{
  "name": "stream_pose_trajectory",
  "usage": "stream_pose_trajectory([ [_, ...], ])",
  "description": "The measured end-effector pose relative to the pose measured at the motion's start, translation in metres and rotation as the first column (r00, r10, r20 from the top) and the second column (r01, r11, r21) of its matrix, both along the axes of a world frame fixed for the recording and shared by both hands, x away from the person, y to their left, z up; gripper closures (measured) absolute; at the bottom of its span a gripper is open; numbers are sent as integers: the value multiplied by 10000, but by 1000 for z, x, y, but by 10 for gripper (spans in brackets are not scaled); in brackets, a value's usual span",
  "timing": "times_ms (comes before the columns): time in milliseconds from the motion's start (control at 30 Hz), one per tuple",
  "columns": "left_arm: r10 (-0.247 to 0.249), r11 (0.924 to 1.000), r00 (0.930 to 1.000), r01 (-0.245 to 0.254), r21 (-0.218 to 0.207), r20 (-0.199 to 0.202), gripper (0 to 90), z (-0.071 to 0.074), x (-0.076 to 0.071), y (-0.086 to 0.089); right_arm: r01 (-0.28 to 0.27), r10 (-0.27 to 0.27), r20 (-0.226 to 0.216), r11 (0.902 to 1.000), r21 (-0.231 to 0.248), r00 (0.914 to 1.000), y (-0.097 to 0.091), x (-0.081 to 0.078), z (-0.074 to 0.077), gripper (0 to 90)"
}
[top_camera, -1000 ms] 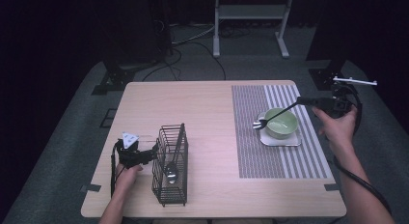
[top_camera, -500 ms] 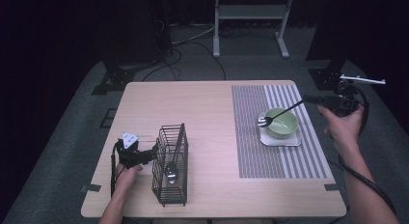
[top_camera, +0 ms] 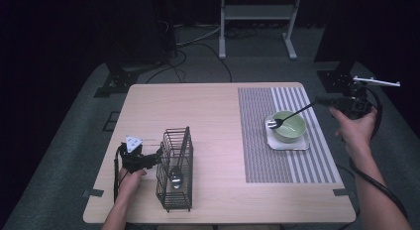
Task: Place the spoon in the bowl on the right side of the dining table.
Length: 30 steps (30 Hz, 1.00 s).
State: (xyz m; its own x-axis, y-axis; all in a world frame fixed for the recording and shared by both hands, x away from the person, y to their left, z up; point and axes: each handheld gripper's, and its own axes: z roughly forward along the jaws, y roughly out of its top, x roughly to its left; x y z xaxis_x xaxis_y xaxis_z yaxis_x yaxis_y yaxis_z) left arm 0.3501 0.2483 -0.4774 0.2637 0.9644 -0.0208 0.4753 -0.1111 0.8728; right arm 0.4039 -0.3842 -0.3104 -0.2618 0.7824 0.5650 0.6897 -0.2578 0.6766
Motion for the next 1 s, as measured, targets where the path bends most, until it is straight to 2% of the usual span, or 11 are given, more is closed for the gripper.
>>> stream_pose_trajectory([
  [1000, -17, 10000, 10000, 17, 45, -24, 4, 0, 0, 0, 746, -747, -46, 9972, -54, 9972, -25, -6, -1, 885],
])
